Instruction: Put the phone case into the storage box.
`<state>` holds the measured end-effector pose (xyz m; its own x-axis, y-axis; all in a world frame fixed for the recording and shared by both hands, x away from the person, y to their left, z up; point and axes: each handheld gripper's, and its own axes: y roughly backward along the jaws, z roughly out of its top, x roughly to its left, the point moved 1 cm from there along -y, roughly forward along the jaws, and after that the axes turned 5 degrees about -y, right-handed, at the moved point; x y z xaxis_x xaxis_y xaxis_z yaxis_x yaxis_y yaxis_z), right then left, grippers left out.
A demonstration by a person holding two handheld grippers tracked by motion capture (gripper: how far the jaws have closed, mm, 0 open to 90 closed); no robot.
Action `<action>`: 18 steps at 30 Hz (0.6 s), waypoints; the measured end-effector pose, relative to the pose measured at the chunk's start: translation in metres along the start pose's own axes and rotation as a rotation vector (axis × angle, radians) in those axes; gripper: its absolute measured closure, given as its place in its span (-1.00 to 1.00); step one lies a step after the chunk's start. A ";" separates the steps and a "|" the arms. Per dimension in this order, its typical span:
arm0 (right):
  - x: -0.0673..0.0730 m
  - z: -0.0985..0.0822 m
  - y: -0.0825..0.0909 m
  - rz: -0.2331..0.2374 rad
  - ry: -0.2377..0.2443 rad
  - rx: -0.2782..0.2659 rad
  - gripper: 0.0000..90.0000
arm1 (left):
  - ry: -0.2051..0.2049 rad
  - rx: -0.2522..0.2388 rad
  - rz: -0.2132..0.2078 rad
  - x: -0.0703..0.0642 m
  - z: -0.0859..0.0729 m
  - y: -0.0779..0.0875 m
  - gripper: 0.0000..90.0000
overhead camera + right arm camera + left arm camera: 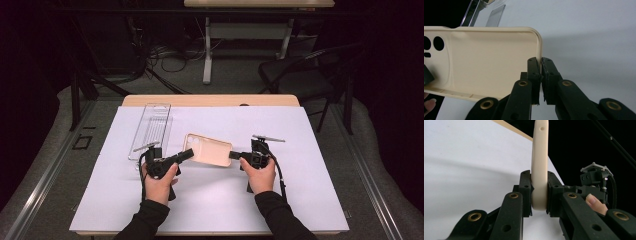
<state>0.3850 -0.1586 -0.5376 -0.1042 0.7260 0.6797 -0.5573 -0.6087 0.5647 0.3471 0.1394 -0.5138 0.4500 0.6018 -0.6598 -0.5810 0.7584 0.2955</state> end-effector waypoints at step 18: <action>0.002 -0.008 0.003 0.015 0.040 -0.081 0.91 | 0.013 -0.002 -0.001 0.001 0.001 0.002 0.76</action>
<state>0.3770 -0.1565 -0.5385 -0.1448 0.7303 0.6677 -0.6204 -0.5927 0.5137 0.3473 0.1418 -0.5133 0.4414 0.5981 -0.6689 -0.5820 0.7582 0.2938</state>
